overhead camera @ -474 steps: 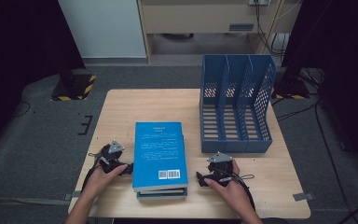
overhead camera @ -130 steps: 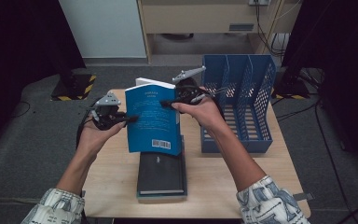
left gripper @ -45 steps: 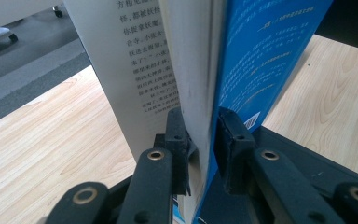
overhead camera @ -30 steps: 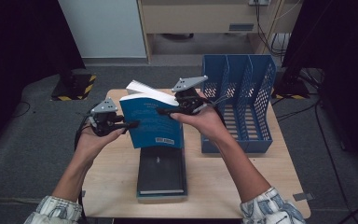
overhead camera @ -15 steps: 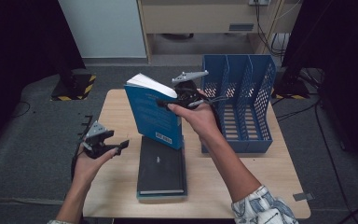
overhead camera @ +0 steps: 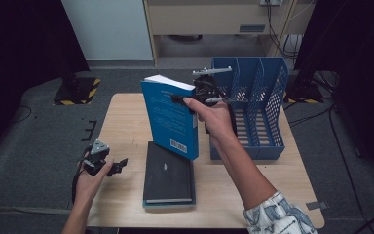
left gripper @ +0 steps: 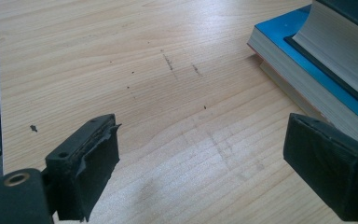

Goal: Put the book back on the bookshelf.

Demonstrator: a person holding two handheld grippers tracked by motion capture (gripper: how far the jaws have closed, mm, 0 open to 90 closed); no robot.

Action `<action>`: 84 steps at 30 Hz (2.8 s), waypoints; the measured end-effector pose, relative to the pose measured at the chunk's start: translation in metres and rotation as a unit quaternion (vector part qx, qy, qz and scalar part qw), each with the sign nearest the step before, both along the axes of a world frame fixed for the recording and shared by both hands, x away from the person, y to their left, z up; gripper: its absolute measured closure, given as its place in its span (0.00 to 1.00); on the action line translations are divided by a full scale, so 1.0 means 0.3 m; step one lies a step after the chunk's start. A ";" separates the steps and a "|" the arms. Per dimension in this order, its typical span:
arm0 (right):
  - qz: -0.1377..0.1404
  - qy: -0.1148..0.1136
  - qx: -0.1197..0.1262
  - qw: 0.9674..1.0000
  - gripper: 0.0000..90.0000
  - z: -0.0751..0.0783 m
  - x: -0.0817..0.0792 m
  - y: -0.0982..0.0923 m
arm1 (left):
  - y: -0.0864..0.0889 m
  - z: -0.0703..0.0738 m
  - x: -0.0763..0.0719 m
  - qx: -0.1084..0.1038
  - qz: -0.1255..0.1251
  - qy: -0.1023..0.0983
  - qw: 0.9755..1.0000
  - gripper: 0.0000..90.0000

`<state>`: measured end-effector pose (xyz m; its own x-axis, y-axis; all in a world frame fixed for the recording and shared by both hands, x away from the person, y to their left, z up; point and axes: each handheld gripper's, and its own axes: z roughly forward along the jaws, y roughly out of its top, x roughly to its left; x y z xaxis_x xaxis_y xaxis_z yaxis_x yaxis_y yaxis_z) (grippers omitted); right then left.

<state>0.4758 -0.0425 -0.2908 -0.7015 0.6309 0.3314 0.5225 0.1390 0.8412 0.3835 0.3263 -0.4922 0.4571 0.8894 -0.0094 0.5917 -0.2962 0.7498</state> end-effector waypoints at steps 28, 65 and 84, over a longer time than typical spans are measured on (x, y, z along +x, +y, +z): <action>-0.086 0.012 0.056 0.995 0.66 0.055 -0.110 -0.302 | 0.015 -0.071 0.018 0.011 0.003 0.046 0.999 0.05; -0.169 0.008 0.078 0.982 0.65 0.074 -0.136 -0.540 | 0.001 -0.111 0.004 0.037 0.002 0.073 0.997 0.05; -0.226 -0.014 0.086 0.970 0.66 0.106 -0.109 -0.582 | -0.006 -0.117 0.004 0.047 -0.004 0.074 0.996 0.05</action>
<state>0.4429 -0.2171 -0.2590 -0.3770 0.8128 0.4440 0.4740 -0.2425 0.8465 0.3847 0.3247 -0.5272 0.4645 0.8856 0.0050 0.6912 -0.3660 0.6231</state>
